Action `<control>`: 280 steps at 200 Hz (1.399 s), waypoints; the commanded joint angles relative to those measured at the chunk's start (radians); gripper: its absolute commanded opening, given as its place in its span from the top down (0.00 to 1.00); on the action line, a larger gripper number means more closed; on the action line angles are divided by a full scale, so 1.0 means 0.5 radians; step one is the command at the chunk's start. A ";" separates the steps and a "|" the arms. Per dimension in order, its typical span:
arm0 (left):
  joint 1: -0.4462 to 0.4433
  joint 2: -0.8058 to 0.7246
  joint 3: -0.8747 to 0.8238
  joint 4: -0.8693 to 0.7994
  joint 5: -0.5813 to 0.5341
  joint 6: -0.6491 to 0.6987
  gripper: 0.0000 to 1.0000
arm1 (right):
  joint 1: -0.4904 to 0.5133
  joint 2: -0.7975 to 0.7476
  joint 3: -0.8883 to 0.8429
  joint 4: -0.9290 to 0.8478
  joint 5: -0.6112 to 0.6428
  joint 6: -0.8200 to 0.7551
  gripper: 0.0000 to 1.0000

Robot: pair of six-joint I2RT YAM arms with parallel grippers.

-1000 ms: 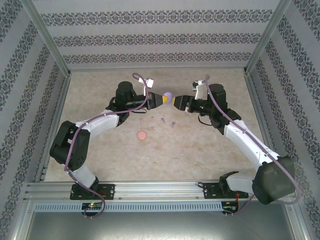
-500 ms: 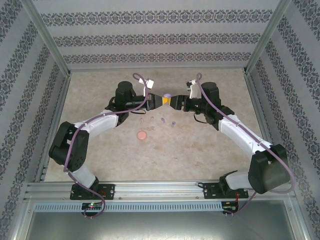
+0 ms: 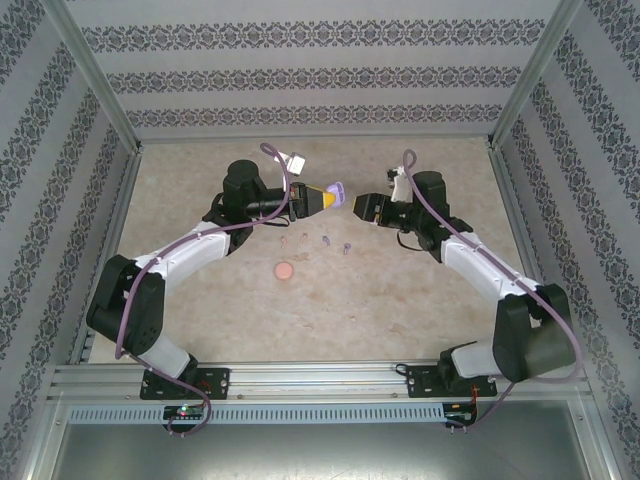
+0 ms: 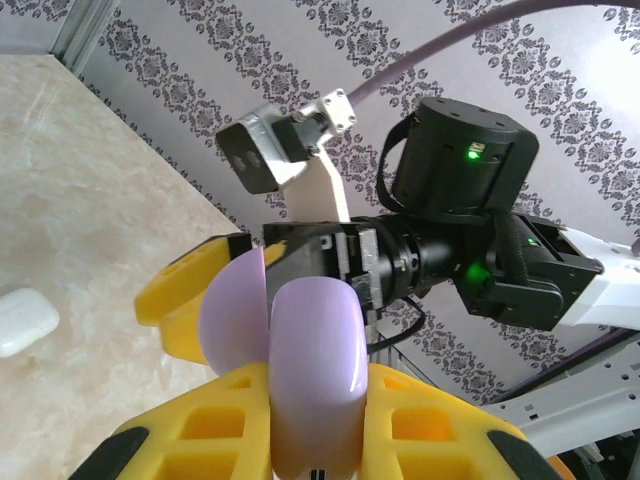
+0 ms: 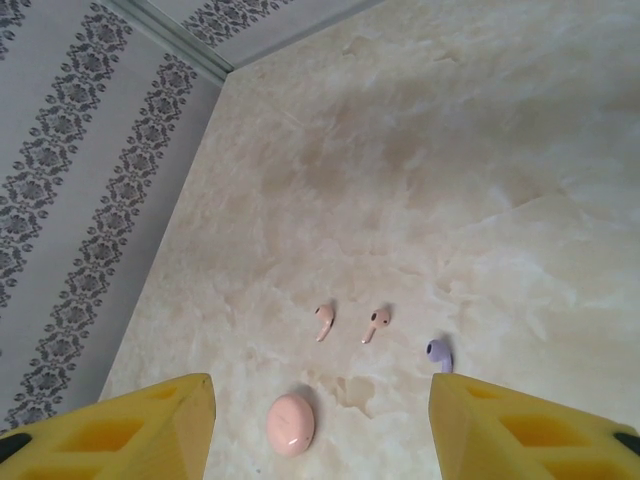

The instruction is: Insert the wireless bluetooth earbuds into the charging case

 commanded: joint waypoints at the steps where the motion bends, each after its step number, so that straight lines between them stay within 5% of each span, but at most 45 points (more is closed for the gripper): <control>1: -0.017 0.003 0.026 0.064 0.048 0.036 1.00 | -0.008 -0.189 -0.026 0.077 -0.145 0.040 0.41; 231: -0.037 0.066 0.035 0.222 0.031 -0.091 1.00 | 0.128 -0.060 0.191 0.146 -0.179 0.070 0.57; 280: -0.059 0.075 0.052 0.213 0.066 -0.097 1.00 | 0.118 -0.015 0.223 0.143 -0.179 0.051 0.67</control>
